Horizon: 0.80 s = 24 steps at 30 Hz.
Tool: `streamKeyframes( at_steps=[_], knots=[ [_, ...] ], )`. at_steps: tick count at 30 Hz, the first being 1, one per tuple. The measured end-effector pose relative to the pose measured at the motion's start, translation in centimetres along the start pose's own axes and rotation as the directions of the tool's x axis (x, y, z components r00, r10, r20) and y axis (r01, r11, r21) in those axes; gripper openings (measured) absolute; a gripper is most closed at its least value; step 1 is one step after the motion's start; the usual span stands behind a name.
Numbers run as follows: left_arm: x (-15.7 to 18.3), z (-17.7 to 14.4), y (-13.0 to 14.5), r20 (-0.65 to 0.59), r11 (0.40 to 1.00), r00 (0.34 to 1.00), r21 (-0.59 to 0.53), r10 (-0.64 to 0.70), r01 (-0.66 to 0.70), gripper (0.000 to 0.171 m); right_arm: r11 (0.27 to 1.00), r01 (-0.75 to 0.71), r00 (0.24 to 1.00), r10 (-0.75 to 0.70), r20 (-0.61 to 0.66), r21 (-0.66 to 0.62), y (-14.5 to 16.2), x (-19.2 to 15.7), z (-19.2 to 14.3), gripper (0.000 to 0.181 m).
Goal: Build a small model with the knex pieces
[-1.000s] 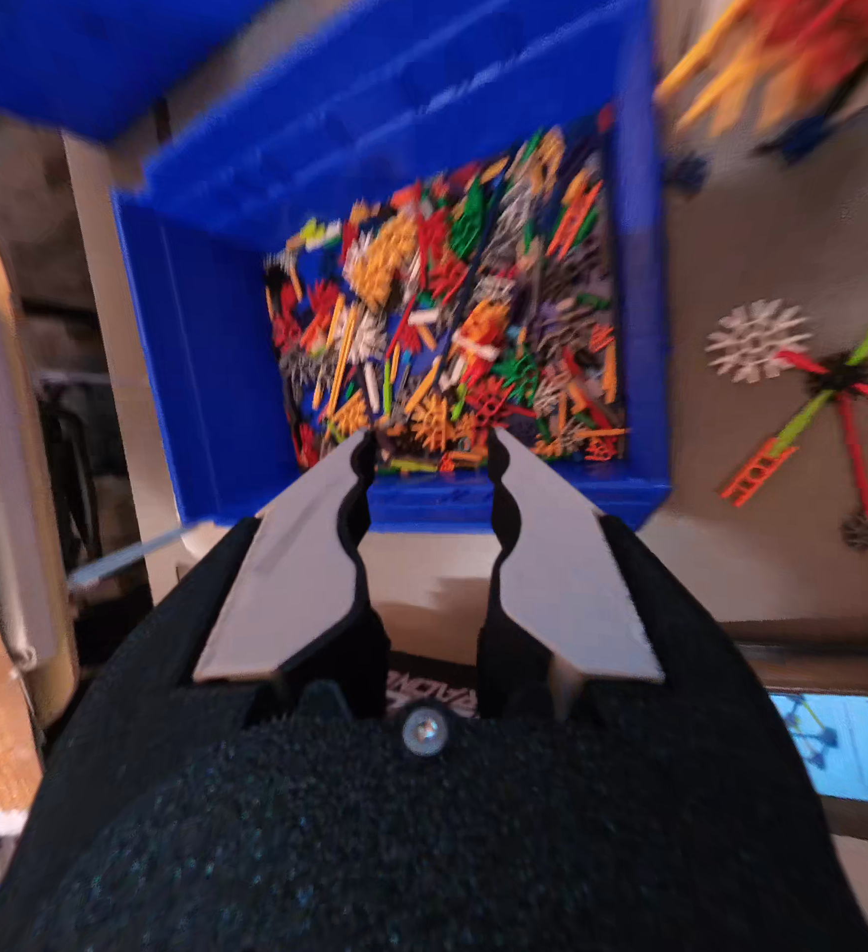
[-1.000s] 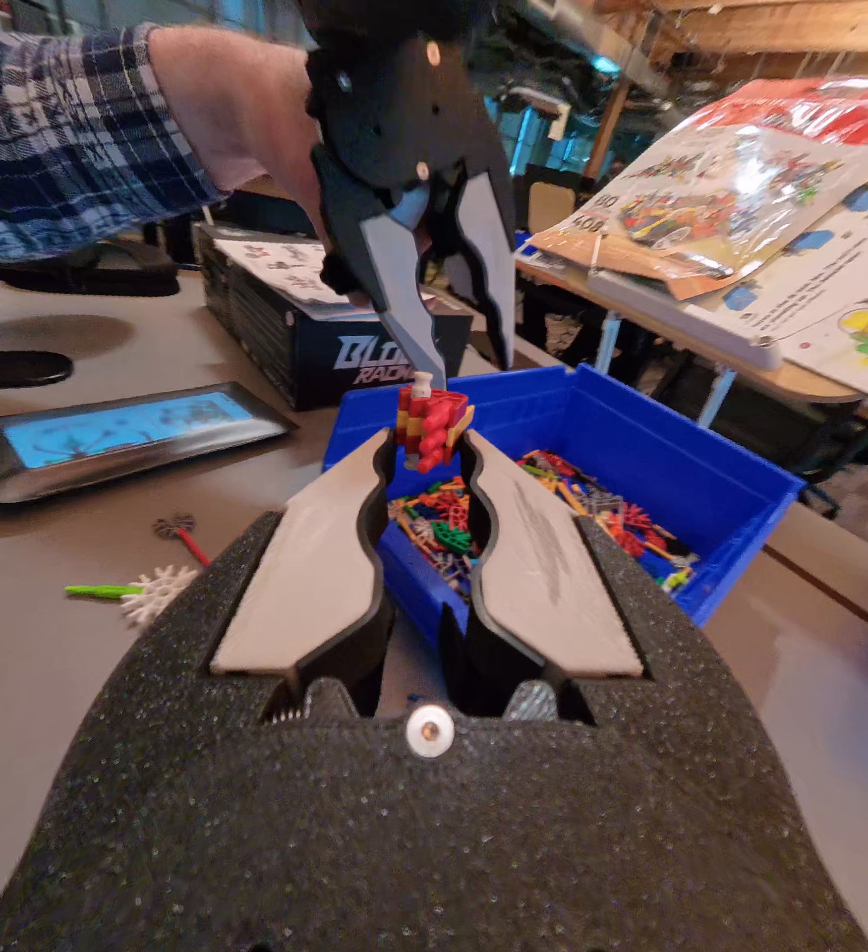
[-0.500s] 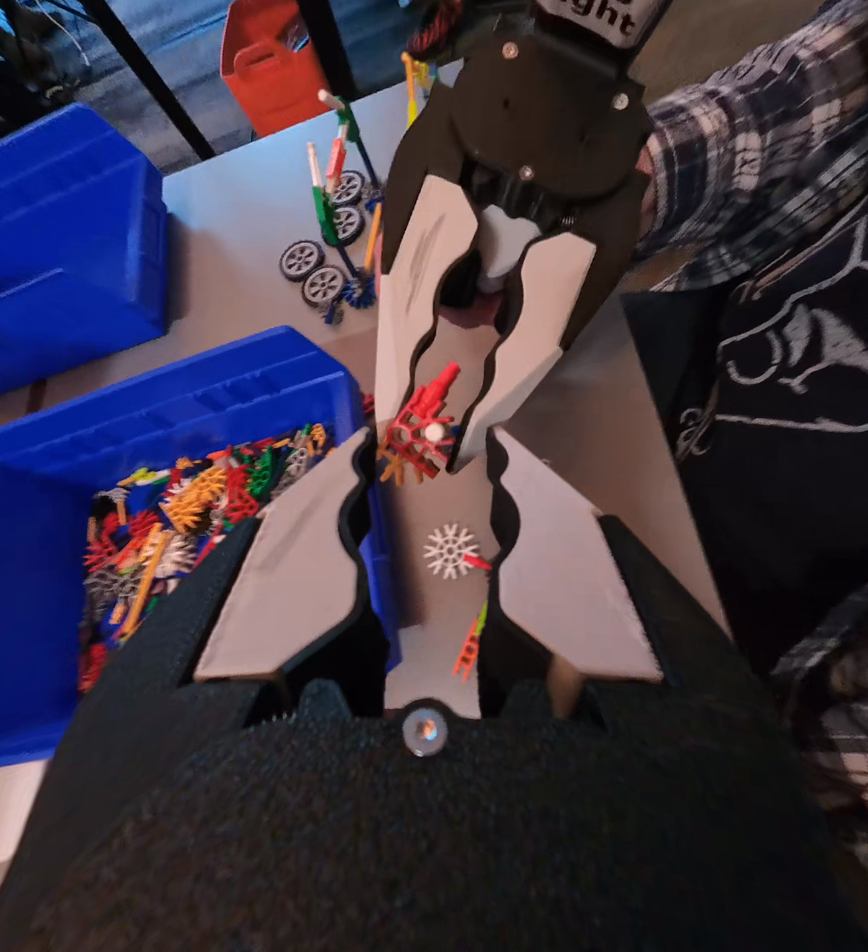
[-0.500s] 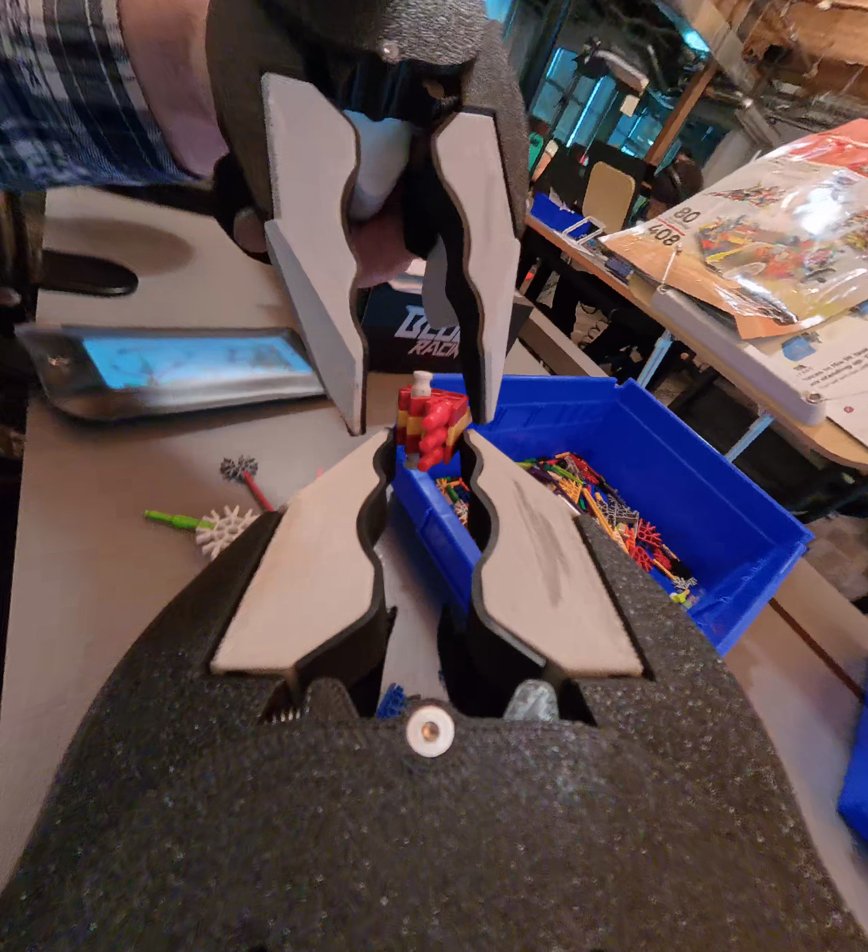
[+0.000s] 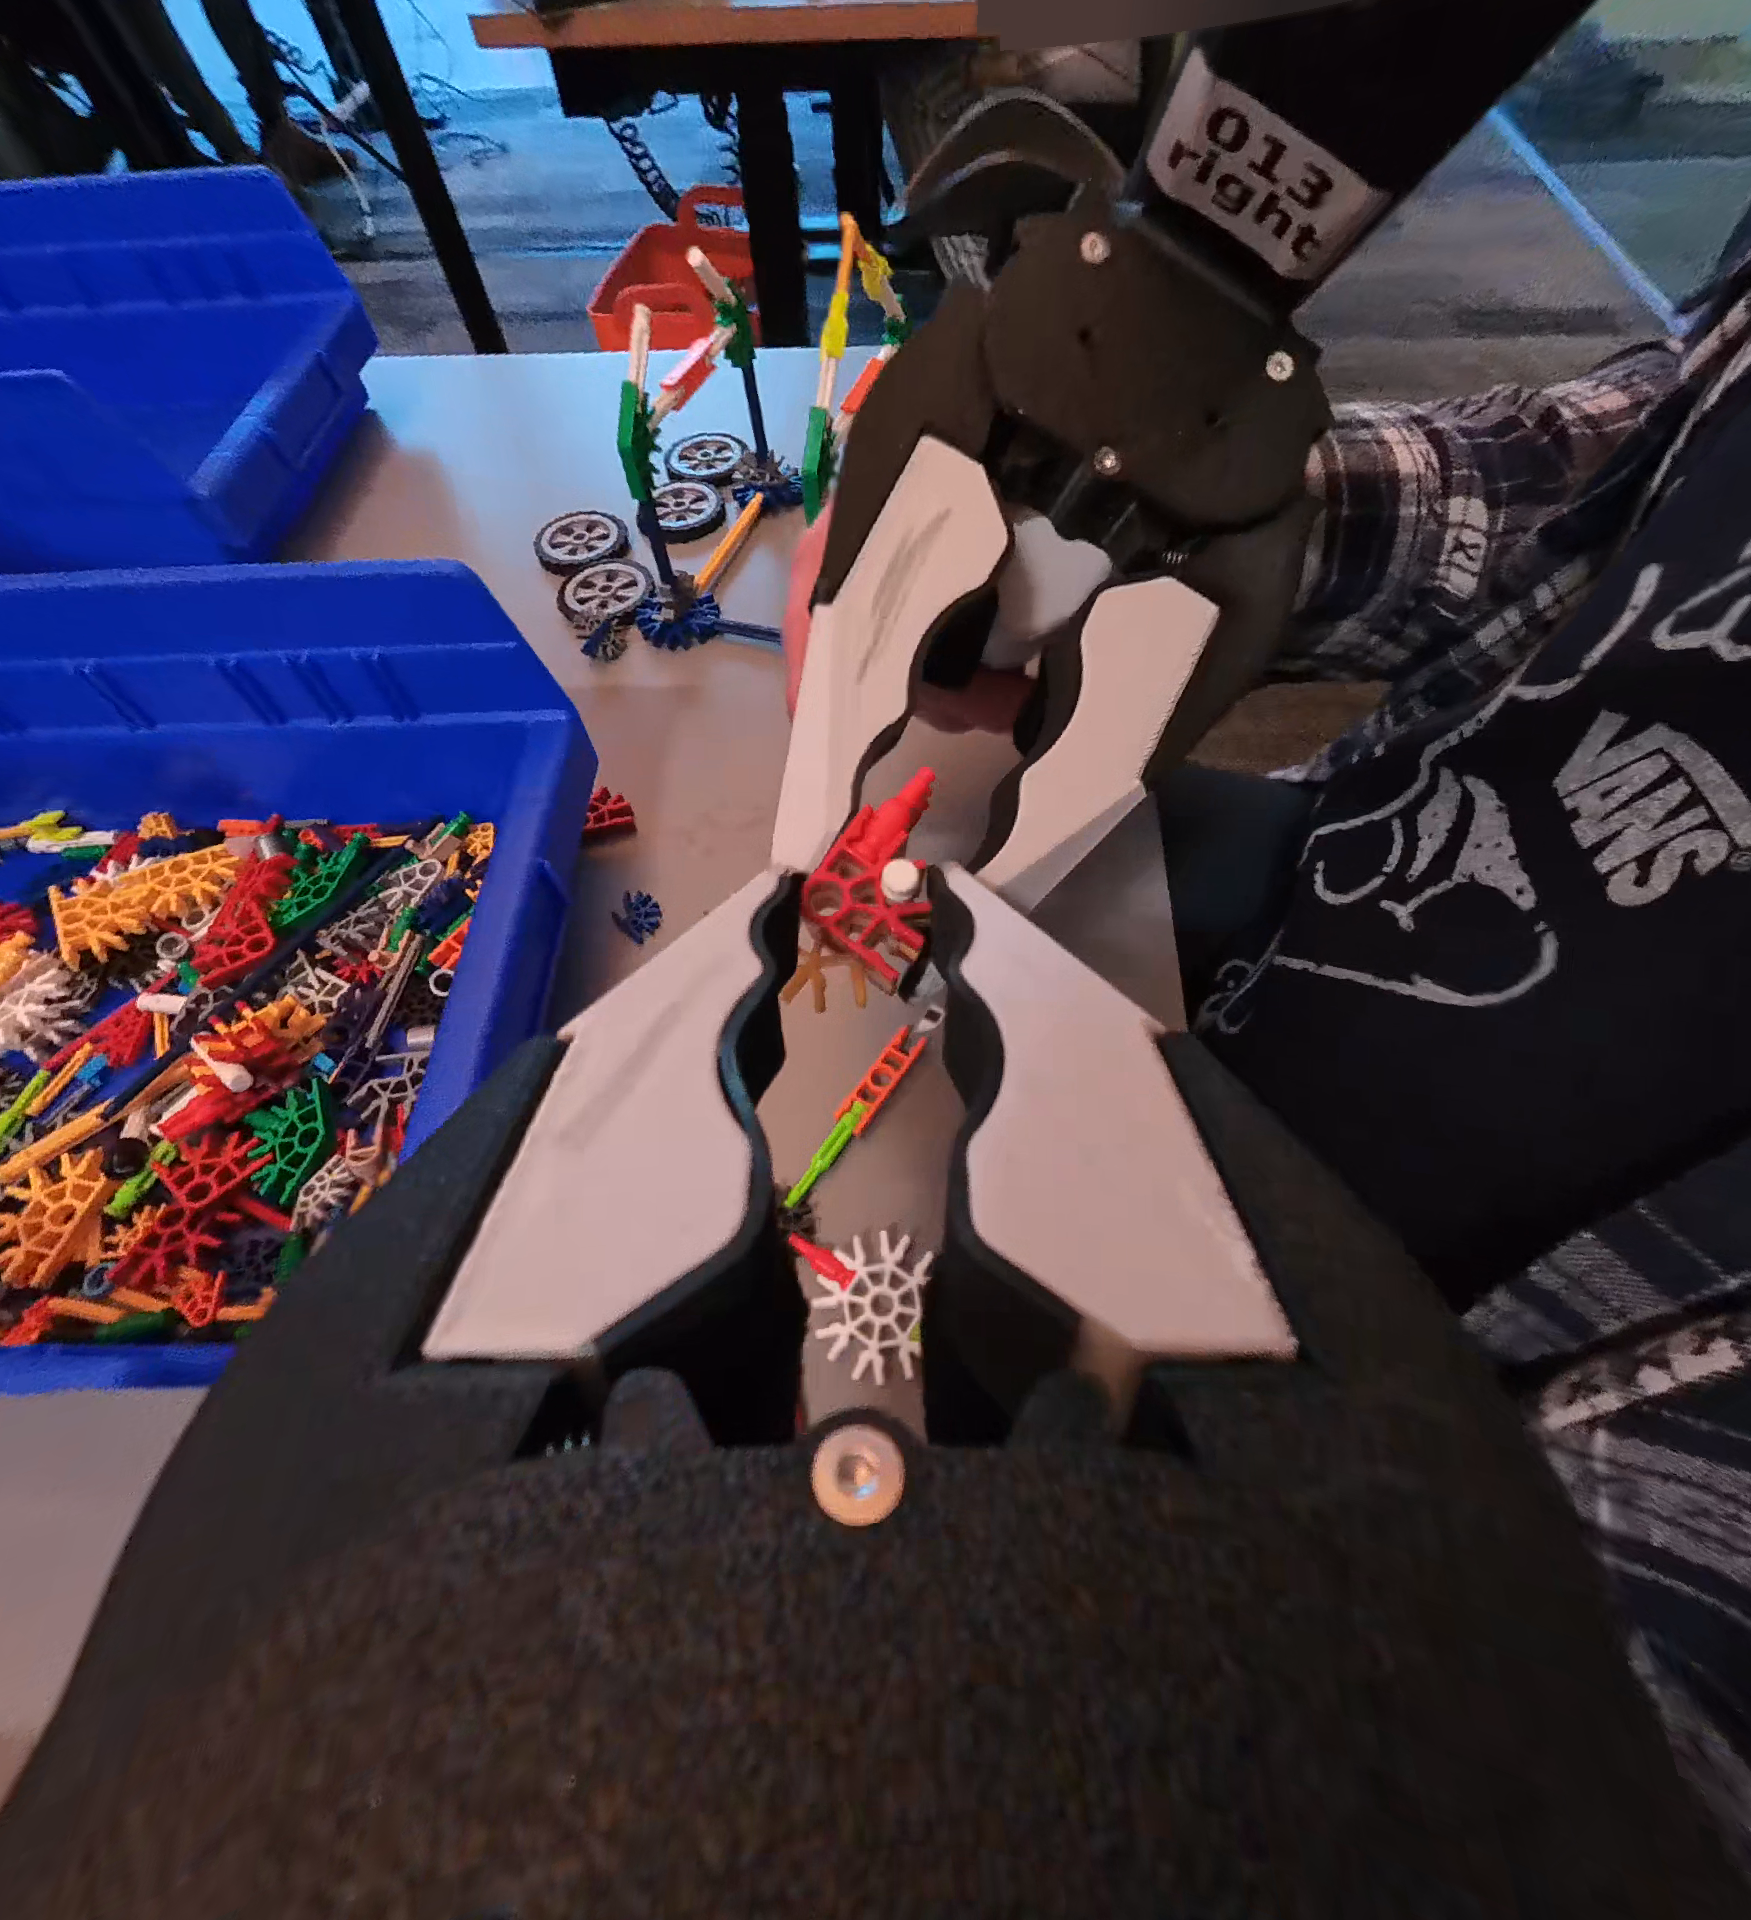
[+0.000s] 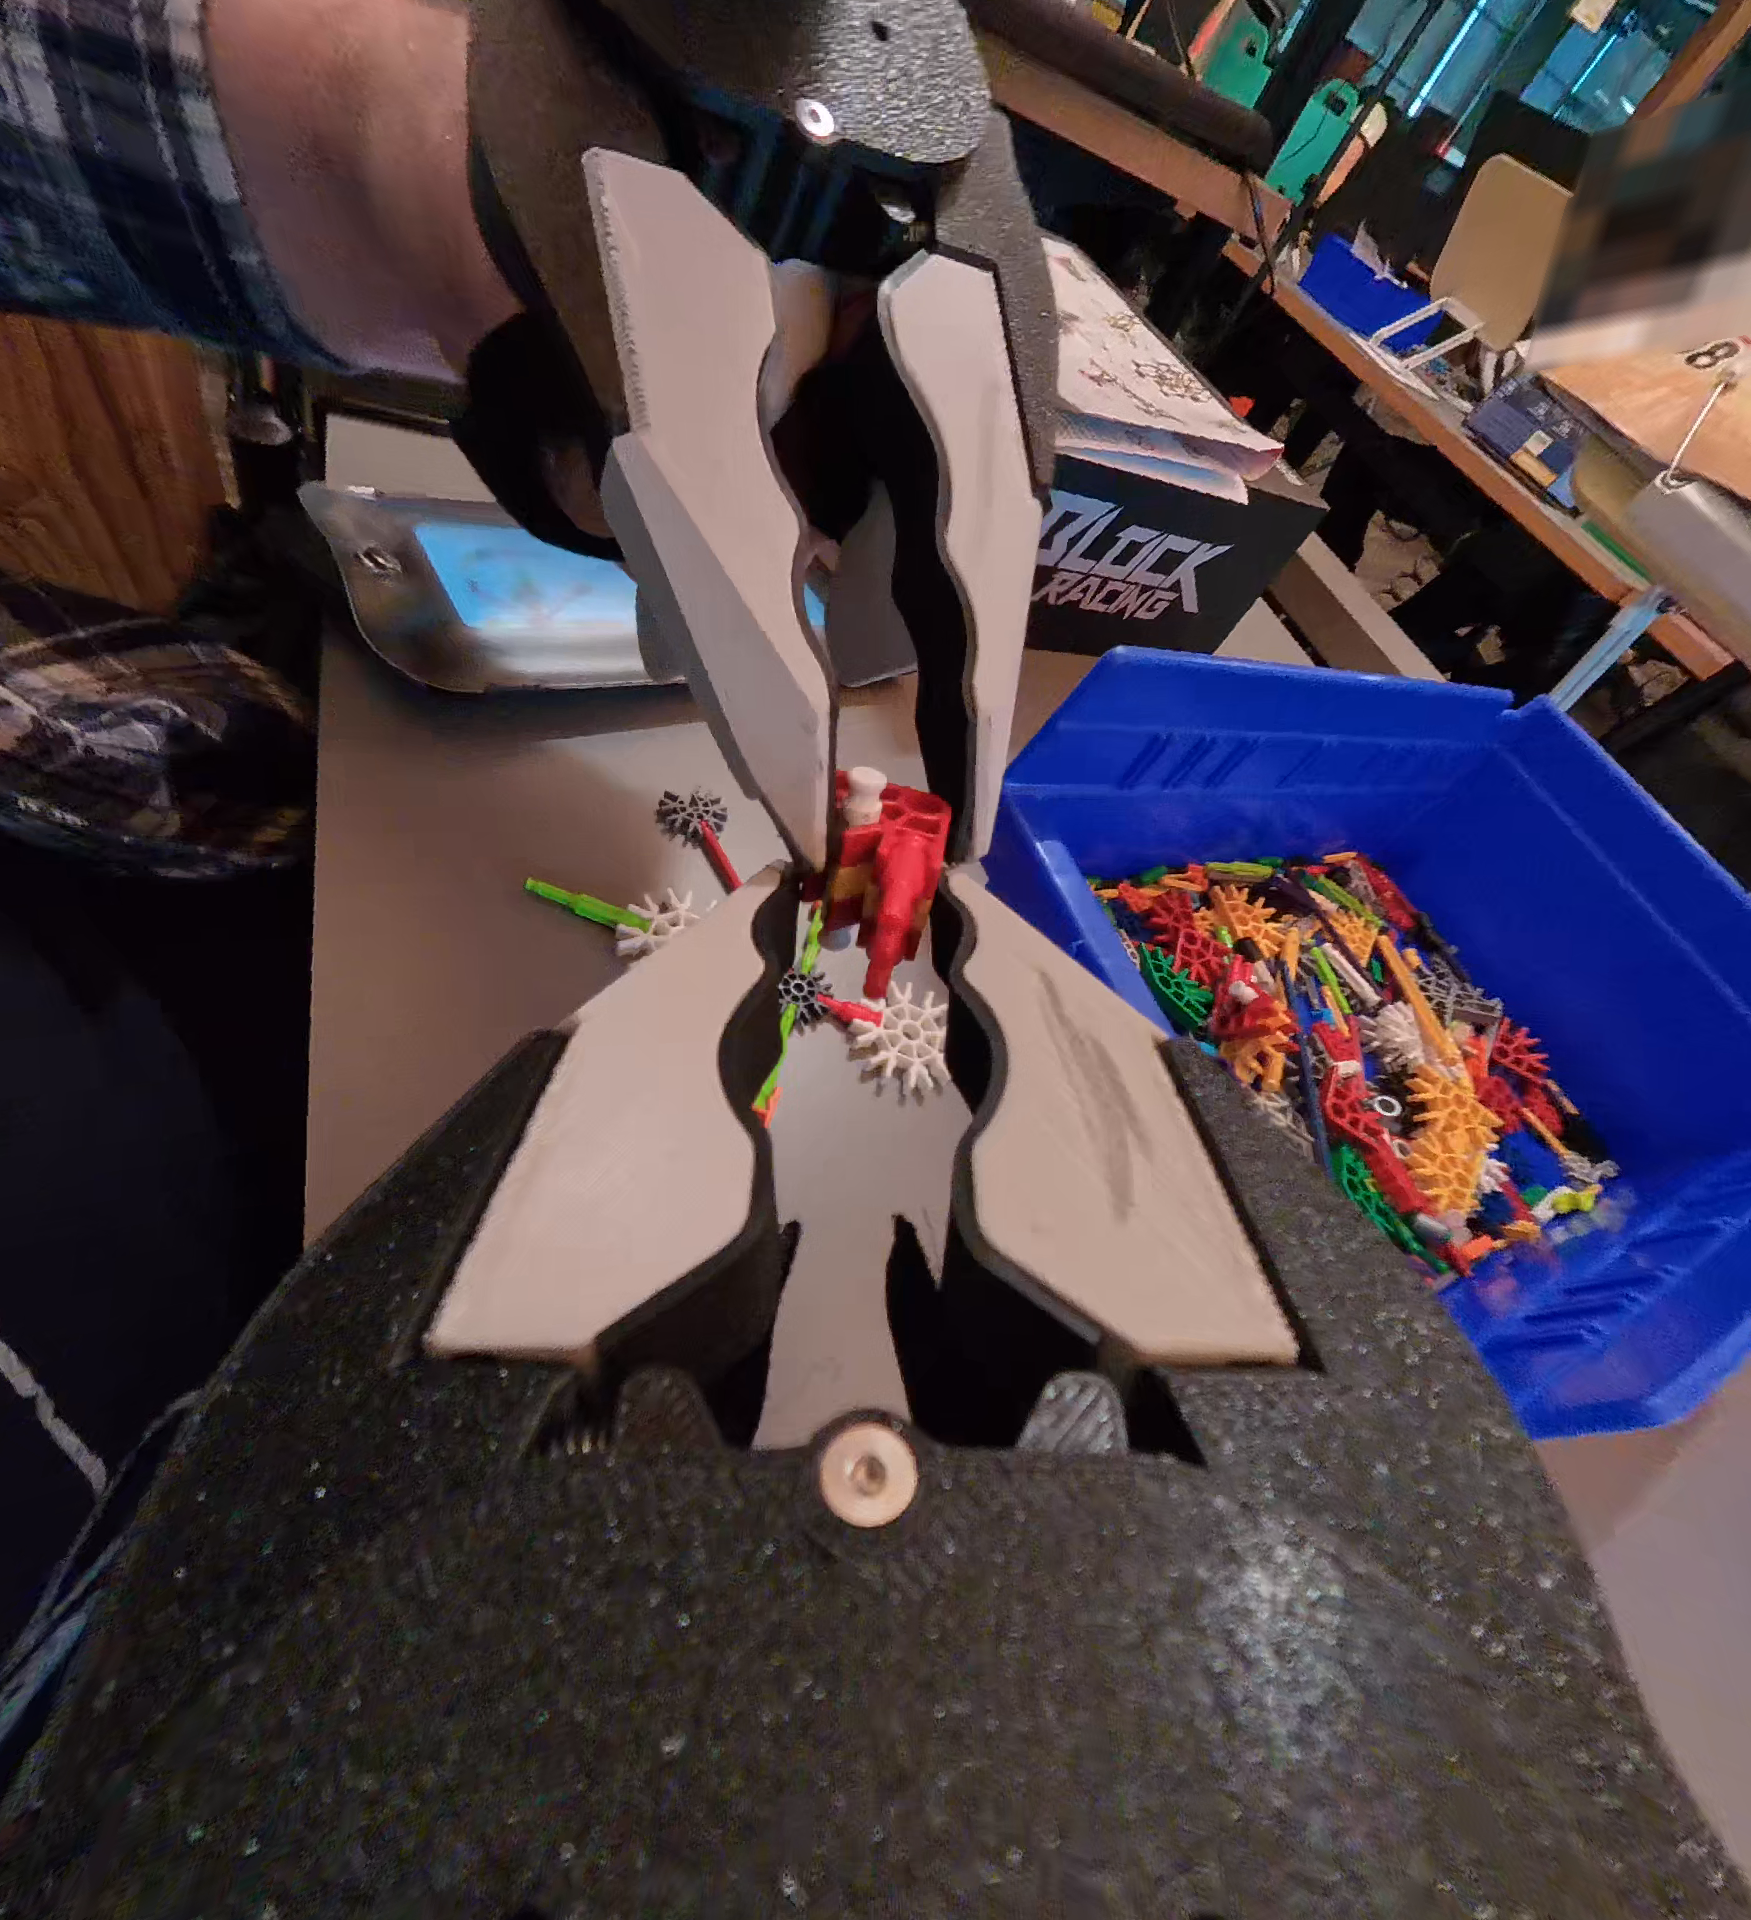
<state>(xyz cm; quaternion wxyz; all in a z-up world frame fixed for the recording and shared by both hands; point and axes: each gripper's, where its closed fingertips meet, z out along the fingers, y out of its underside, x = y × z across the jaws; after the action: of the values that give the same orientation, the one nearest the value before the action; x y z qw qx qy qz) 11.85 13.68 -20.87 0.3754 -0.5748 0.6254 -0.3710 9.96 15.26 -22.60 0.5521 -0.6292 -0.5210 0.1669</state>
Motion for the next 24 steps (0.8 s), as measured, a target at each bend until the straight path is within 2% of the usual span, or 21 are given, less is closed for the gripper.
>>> streamKeyframes(
  at_steps=[8, 17, 24],
  knots=[
    [-0.3, 0.6, 0.5, 0.170, 0.998, 0.984, 0.028, -0.058, 0.054, 0.023, 0.997, -0.071, 0.997, 0.071, 0.011, -0.018, 1.0, 0.0, -0.2, 0.025],
    [-1.0, 0.9, -0.7, 0.195, 0.939, 0.939, 0.255, -0.282, 0.229, 0.023, 0.993, -0.115, 0.993, 0.115, -0.038, -0.013, 1.3, 1.1, -1.3, 0.029],
    [-1.4, 2.0, -1.7, 0.152, 0.881, 0.910, 0.354, -0.386, 0.314, 0.023, 0.997, -0.005, 0.987, -0.007, -0.160, -0.074, 2.0, 2.8, -2.1, 0.038]
  ],
)
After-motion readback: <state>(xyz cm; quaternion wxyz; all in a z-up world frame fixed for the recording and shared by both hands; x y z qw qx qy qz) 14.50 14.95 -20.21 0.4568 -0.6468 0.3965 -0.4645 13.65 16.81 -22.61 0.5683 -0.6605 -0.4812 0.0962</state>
